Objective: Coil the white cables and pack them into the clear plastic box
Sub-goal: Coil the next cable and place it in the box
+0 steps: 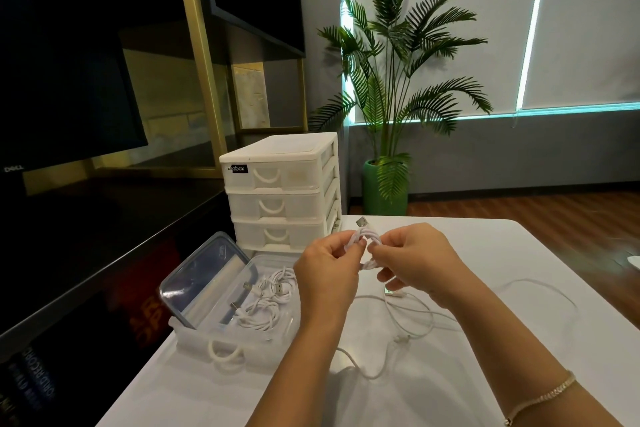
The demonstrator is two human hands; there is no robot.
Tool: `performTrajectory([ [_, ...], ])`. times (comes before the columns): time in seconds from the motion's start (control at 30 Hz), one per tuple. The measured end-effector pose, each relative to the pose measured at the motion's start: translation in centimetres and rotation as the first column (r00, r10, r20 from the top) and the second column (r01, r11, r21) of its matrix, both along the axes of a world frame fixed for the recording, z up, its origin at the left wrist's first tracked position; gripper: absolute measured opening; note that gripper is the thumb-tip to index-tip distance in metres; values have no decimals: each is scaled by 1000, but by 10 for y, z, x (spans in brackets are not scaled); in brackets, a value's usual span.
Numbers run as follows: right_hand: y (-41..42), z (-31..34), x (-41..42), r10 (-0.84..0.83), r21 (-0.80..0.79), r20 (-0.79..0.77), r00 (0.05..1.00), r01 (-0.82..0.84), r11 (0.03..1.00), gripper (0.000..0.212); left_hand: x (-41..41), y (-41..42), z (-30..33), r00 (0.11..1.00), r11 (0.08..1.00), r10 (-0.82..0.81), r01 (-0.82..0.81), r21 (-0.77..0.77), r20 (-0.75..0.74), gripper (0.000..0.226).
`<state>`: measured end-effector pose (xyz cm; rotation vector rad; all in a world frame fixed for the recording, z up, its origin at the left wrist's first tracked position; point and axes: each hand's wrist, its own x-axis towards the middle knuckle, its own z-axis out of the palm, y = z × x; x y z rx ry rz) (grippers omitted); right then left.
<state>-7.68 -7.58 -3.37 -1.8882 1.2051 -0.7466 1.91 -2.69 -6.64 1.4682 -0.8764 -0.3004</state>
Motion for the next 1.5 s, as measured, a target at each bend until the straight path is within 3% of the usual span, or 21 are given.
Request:
performTrajectory([
  [0.23,0,5,-10,144,82,16,989,-145,986,13,7,-1,0,983,994,-113,113,-5,-141,9],
  [0.37,-1,9,-17,163,99,70,984,-170,981,19,7,-2,2,932,961,-270,275,-13,-241,25],
  [0.43,-1,9,-18,174,97,76,982,-181,979,21,7,-1,4,910,948,-312,315,-35,-273,21],
  [0.8,1,11,-20,224,146,147,963,-245,959,24,10,-1,8,767,914,-389,391,-109,-511,18],
  [1.17,2,11,-17,228,161,166,959,-254,954,25,11,2,10,713,917,-392,357,-180,-581,15],
  [1.5,0,10,-17,200,161,173,964,-228,960,25,8,1,10,781,925,-374,353,-140,-501,23],
])
